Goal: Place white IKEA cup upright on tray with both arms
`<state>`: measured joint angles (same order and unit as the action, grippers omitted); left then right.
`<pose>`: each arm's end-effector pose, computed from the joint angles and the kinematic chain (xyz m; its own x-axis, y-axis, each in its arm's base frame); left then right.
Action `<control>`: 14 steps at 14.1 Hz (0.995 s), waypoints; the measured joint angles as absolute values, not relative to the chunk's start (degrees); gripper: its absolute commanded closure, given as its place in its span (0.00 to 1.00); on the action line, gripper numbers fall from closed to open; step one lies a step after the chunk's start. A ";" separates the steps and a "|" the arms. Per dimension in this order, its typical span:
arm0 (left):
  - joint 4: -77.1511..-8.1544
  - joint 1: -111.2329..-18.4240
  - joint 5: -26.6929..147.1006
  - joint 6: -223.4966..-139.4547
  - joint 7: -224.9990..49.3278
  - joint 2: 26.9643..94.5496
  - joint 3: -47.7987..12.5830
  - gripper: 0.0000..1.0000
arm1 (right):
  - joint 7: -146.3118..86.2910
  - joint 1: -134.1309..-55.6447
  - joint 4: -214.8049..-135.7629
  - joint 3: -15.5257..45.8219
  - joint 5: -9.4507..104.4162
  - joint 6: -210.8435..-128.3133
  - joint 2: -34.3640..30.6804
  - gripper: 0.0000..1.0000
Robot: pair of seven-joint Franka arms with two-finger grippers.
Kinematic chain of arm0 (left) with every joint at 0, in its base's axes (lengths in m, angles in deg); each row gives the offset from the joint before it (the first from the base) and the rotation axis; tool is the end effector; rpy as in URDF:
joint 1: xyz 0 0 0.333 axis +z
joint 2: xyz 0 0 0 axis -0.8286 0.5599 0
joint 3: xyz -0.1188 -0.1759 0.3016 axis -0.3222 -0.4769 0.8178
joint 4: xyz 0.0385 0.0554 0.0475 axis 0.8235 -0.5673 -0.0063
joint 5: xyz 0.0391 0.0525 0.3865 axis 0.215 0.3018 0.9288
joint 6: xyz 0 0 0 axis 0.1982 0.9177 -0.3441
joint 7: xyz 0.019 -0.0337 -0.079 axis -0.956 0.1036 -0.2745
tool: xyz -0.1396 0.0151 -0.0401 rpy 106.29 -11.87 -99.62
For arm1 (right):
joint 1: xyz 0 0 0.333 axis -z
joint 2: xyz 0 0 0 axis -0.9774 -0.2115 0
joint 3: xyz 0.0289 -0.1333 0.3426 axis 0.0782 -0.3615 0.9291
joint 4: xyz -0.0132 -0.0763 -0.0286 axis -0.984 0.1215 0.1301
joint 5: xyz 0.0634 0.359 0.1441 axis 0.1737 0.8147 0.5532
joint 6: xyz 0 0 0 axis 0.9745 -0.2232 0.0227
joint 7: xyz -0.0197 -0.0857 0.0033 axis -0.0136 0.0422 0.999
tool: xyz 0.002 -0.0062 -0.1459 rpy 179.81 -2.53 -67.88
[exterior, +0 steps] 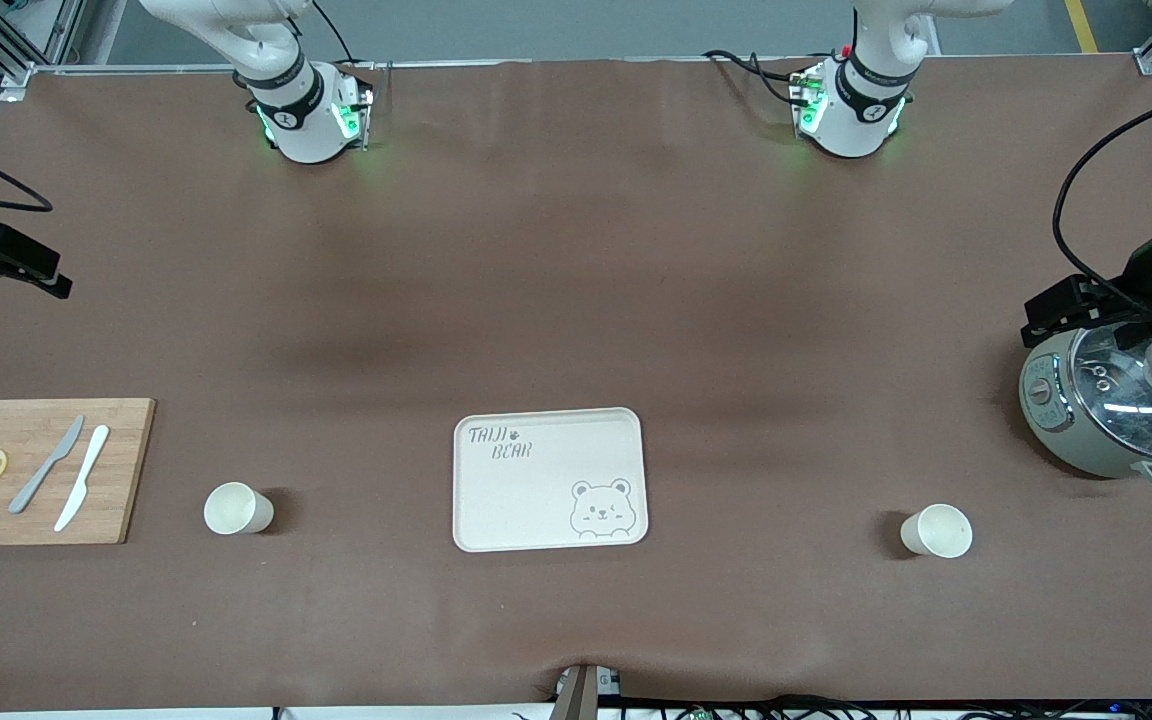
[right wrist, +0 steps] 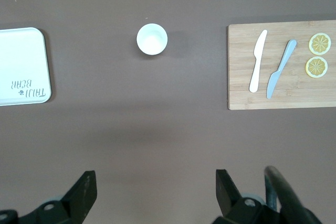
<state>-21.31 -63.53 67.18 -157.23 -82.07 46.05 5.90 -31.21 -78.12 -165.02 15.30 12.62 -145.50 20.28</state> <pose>0.6284 -0.0364 0.6281 0.9976 -0.0292 0.0624 -0.0304 -0.9994 0.0184 0.5647 -0.0430 0.6388 0.9995 -0.0206 0.0259 -0.0198 -0.9993 -0.0322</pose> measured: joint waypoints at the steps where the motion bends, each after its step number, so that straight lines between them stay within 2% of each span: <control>1: -21.31 -63.54 67.43 -157.24 -82.02 46.05 5.89 0.00 | -31.21 -78.12 -164.92 15.30 12.62 -145.50 20.28 0.00; 9: -22.72 -63.38 68.45 -157.32 -81.90 46.71 5.90 0.00 | -31.21 -78.12 -164.85 15.33 12.62 -145.48 20.28 0.00; 14: -23.29 -63.05 69.98 -159.06 -81.72 49.71 5.90 0.00 | -31.21 -78.12 -164.85 15.31 12.62 -145.36 20.03 0.00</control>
